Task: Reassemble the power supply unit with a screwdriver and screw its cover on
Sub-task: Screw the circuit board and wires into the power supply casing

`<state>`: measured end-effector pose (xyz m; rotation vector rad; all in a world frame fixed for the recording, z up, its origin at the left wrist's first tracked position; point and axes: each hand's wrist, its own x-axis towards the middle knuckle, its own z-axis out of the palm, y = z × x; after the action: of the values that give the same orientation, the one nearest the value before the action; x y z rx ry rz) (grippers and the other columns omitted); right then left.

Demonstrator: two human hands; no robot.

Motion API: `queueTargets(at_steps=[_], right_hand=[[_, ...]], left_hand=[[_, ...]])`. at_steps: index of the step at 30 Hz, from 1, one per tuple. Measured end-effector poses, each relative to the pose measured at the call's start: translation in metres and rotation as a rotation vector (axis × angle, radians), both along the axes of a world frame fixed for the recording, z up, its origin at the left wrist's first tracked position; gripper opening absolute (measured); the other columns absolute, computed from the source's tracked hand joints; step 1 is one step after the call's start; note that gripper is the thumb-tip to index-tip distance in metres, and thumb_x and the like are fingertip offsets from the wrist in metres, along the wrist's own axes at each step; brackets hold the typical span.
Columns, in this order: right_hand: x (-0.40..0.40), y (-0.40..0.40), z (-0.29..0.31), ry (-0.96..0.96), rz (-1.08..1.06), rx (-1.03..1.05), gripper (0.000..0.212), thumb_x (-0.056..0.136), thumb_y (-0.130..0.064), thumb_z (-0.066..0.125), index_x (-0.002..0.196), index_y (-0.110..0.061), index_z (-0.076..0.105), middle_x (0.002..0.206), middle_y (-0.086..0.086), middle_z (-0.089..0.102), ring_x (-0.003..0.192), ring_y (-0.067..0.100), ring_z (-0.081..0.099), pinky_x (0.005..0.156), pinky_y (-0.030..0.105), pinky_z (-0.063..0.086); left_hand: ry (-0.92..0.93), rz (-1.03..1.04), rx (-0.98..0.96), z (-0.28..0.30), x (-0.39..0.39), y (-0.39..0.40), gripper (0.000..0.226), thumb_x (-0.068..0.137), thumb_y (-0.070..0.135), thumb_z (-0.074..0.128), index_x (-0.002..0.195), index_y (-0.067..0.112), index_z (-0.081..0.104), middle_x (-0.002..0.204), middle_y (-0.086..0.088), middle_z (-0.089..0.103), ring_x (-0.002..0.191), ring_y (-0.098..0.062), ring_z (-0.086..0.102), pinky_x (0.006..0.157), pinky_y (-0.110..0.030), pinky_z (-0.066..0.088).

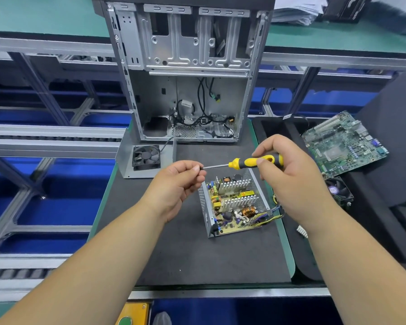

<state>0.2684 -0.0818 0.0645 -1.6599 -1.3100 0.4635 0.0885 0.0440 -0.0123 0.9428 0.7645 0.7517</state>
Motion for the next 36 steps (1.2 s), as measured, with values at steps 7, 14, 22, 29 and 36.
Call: queueTargets(at_steps=[7, 14, 22, 29, 36], right_hand=[[0.014, -0.003, -0.011, 0.105, -0.125, 0.005, 0.02, 0.091, -0.047, 0.05, 0.083, -0.03, 0.057, 0.06, 0.002, 0.065, 0.046, 0.006, 0.041, 0.054, 0.027, 0.033], [0.039, -0.021, -0.009, 0.29, -0.258, 0.051, 0.024, 0.084, -0.046, 0.053, 0.08, -0.024, 0.062, 0.056, 0.002, 0.059, 0.045, 0.014, 0.039, 0.045, 0.025, 0.034], [0.065, -0.057, -0.008, 0.282, -0.366, 0.105, 0.021, 0.086, -0.04, 0.054, 0.075, -0.025, 0.063, 0.053, -0.001, 0.057, 0.05, 0.019, 0.041, 0.045, 0.025, 0.032], [0.091, -0.085, -0.004, 0.347, -0.476, 0.183, 0.02, 0.084, -0.037, 0.057, 0.067, -0.029, 0.062, 0.051, -0.003, 0.053, 0.055, 0.026, 0.041, 0.049, 0.029, 0.033], [0.113, -0.102, -0.009, 0.346, -0.507, 0.184, 0.016, 0.08, -0.039, 0.057, 0.07, -0.028, 0.064, 0.052, -0.003, 0.055, 0.059, 0.029, 0.035, 0.048, 0.034, 0.024]], left_hand=[[0.085, 0.031, 0.241, 0.006, 0.012, -0.007, 0.013, 0.096, 0.005, 0.055, 0.092, 0.01, 0.066, 0.077, 0.0, 0.071, 0.072, -0.008, 0.066, 0.068, -0.017, 0.052], [0.12, -0.156, 0.414, 0.016, 0.035, -0.021, 0.012, 0.095, 0.002, 0.057, 0.092, 0.009, 0.065, 0.084, -0.007, 0.074, 0.079, -0.015, 0.069, 0.077, -0.025, 0.055], [0.241, -0.202, 0.45, 0.008, 0.066, -0.041, 0.02, 0.102, 0.025, 0.045, 0.114, 0.031, 0.06, 0.114, 0.011, 0.068, 0.106, -0.001, 0.062, 0.096, -0.027, 0.049], [0.913, -0.406, 1.501, -0.029, 0.101, -0.069, 0.071, 0.077, 0.059, 0.064, 0.135, 0.022, 0.047, 0.134, -0.002, 0.046, 0.127, -0.025, 0.039, 0.109, -0.04, 0.03], [1.31, -0.392, 1.682, -0.08, 0.125, -0.095, 0.094, 0.08, 0.063, 0.058, 0.151, 0.021, 0.011, 0.154, -0.013, 0.019, 0.143, -0.034, 0.01, 0.116, -0.045, -0.002]])
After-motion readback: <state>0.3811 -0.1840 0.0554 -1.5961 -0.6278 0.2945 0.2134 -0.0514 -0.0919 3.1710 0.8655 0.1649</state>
